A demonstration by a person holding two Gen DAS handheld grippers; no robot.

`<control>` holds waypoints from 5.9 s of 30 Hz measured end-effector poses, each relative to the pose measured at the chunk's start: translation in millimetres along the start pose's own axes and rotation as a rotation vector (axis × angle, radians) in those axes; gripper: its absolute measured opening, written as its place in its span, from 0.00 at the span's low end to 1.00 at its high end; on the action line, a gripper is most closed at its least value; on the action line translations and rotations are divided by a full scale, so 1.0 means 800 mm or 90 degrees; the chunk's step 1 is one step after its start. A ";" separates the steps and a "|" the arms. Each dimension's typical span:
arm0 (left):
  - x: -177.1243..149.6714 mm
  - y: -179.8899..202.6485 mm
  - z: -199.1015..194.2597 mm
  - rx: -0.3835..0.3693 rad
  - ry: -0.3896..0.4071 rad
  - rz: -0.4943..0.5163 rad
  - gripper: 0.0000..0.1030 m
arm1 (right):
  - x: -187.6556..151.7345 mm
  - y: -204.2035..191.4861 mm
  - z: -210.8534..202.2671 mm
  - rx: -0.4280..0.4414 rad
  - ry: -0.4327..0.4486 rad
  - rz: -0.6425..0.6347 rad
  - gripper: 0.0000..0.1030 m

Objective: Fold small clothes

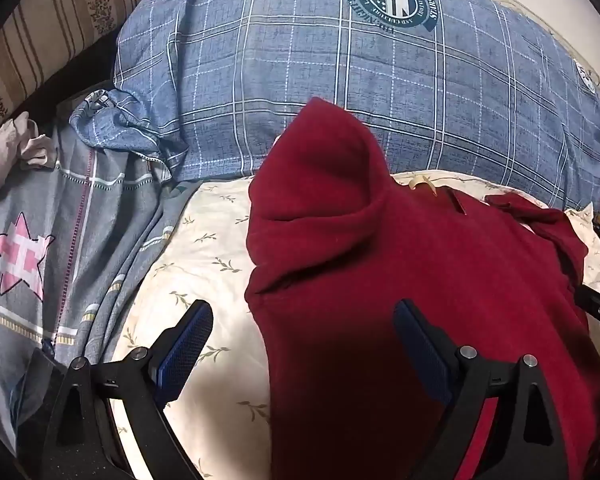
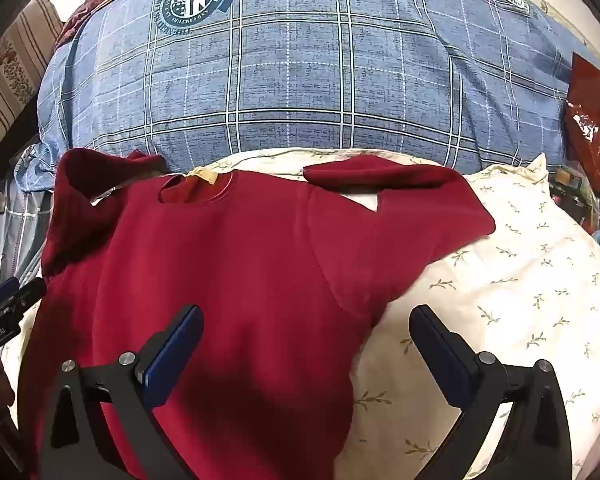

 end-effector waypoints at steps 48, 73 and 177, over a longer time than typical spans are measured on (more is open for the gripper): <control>-0.002 -0.006 0.006 0.002 0.003 -0.009 0.89 | -0.016 -0.028 -0.009 -0.058 -0.055 -0.116 1.00; -0.004 -0.005 0.005 0.006 0.003 -0.006 0.89 | -0.015 -0.029 -0.007 -0.067 -0.051 -0.111 1.00; 0.040 -0.095 0.042 0.075 0.035 -0.131 0.88 | 0.084 -0.282 0.136 0.366 -0.098 -0.238 0.47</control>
Point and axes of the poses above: each gripper's, at about its wrist camera, not at the fingertips, and z roughly the way its jaws point, y to its right, x to its top, the point moved 1 cm from there along z, roughly the way its jaws point, and after that the axes turned 4 degrees about -x, right-handed, at the moved point
